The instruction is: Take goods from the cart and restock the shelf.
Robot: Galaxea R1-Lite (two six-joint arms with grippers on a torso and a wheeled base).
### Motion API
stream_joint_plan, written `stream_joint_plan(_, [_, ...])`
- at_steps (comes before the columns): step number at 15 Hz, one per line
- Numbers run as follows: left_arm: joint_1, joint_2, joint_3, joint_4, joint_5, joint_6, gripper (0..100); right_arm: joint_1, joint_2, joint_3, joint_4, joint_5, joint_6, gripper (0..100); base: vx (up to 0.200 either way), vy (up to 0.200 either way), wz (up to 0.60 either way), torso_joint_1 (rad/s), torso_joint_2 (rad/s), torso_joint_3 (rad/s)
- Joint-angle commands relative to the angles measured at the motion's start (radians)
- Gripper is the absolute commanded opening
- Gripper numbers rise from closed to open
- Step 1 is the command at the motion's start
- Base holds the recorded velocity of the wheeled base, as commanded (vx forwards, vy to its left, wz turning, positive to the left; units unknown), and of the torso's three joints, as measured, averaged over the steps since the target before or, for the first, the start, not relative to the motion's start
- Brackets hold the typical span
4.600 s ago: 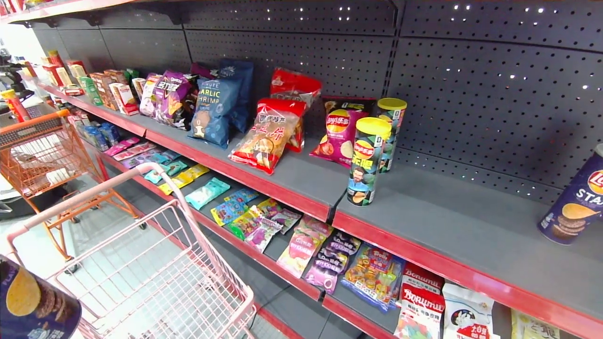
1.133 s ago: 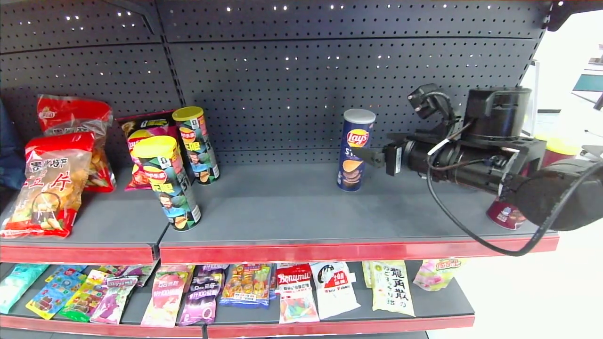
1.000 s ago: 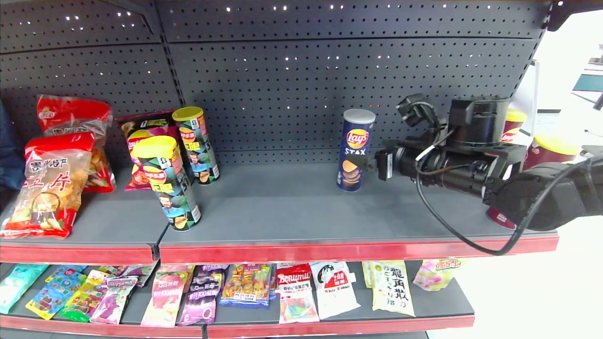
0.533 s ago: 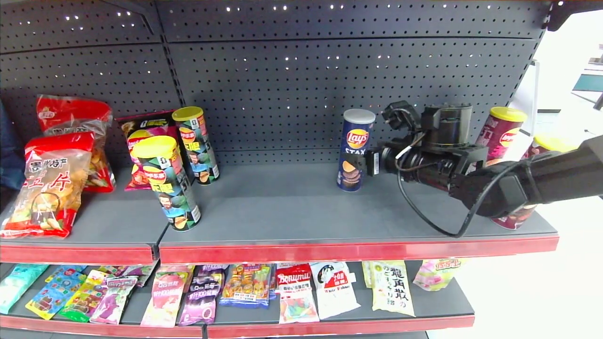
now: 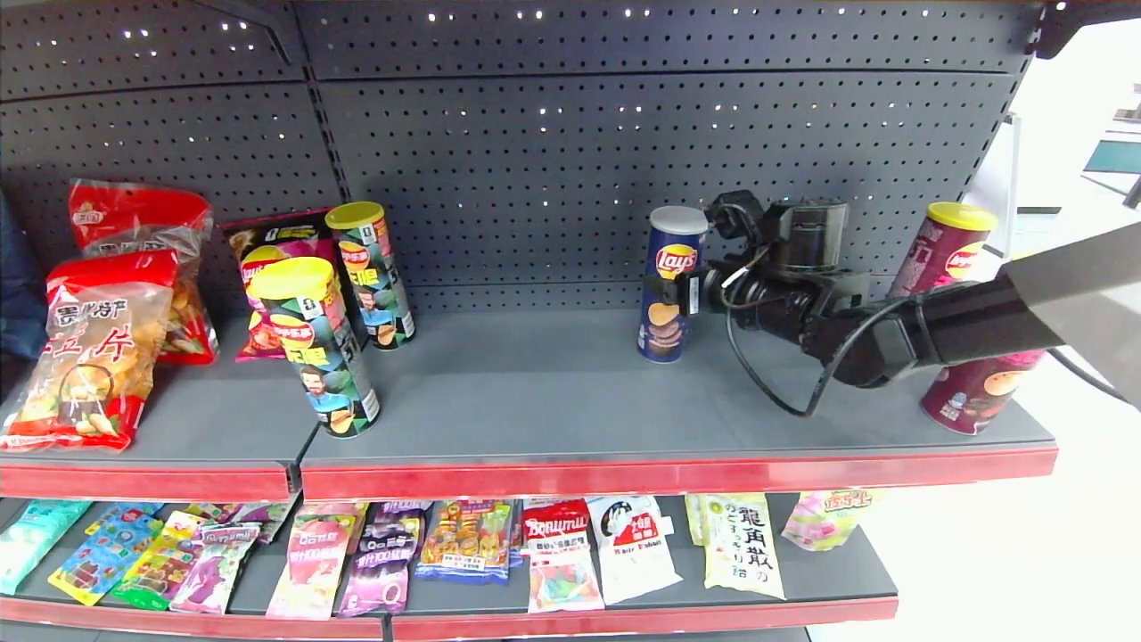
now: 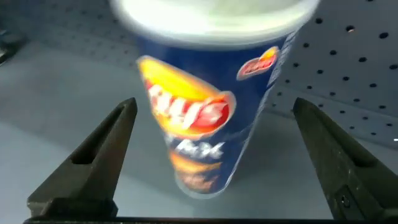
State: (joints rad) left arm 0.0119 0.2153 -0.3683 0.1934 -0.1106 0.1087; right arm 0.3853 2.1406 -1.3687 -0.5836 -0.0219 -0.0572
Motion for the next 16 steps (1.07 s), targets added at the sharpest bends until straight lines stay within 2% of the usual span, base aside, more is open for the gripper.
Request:
stream_joint_plan(1, [0.000,0.003,0.000,0.000,0.000,0.000,0,-0.003,0.042,-0.047,-0.001,-0.004,0.008,100,0.000,0.000,0.00,0.000,0.00,0.000])
stream_joint_plan(14, [0.000,0.003,0.003,0.001,0.000,0.000,0,0.017,0.151,-0.237,-0.004,-0.061,0.013,100,0.000,0.000,0.00,0.000,0.00,0.000])
stream_joint_plan(15, [0.000,0.003,0.003,0.001,0.000,0.000,0,0.021,0.148,-0.233,-0.002,-0.067,0.013,0,0.000,0.000,0.00,0.000,0.00,0.000])
stream_joint_plan(16, [0.000,0.001,0.003,0.001,0.000,0.000,0,0.030,0.145,-0.227,-0.004,-0.072,0.013,0,0.000,0.000,0.00,0.000,0.00,0.000])
